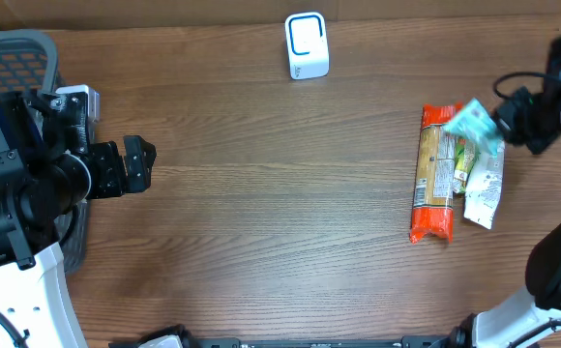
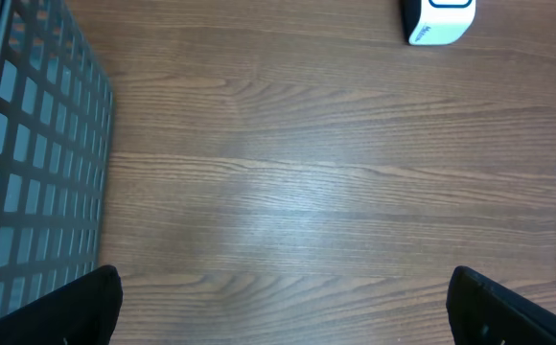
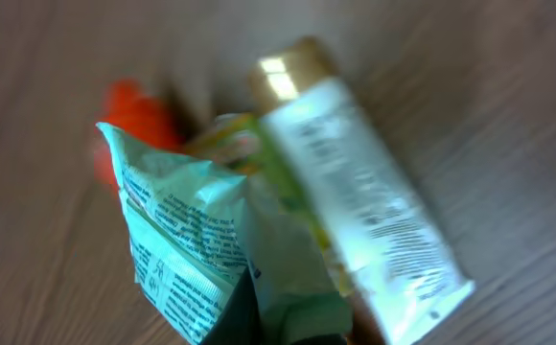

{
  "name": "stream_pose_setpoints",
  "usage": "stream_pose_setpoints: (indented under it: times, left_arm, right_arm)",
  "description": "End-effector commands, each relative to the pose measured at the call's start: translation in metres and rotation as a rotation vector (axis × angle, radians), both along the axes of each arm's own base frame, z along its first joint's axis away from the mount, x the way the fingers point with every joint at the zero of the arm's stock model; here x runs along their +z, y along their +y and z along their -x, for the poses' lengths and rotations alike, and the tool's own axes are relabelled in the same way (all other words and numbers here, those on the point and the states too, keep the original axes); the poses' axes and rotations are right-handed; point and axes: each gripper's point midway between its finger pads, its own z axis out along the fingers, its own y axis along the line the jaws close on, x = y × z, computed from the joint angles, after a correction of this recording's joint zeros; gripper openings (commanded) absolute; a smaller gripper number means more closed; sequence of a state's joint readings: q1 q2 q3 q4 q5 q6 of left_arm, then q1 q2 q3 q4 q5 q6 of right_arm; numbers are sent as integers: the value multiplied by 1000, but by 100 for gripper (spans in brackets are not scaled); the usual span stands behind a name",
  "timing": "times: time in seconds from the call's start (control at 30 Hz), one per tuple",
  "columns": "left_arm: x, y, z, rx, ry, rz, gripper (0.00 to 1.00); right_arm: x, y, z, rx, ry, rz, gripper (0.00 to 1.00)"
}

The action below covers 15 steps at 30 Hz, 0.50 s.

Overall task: Scan the item barcode
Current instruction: 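Carry the mint-green pack right and set it on the item pile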

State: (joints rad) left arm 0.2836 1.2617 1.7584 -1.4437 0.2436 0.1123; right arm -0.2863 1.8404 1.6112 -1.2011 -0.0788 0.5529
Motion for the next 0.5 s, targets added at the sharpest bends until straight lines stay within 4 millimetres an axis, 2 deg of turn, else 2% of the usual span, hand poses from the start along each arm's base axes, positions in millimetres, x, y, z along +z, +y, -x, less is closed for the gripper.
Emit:
stream_pose_setpoints:
  times: [0.0,0.07,0.17,0.3,0.33,0.47]
  left_arm:
    - [-1,0,-1,-16,0,-3,99]
    - [-1,0,-1,-16,1,-3,100]
    - [-1,0,-1,-16,1,-3,100]
    - [-1,0,-1,-16,0,-3,100]
    - [-1,0,-1,-16,0,-3,100]
    - [-1,0,-1,-16,1,-3,100]
  right_arm:
    - [-15,-15,14,-67,30,-6,4]
    - [-23,-16,19,-67,47,-10,5]
    - [-29,-12,23,-12,59,-8,23]
    - [-30,-8,24,30,67,-7,61]
    - [-30,-5,24,46,67,-13,67]
    - [-23,5,28,104,65,-32,72]
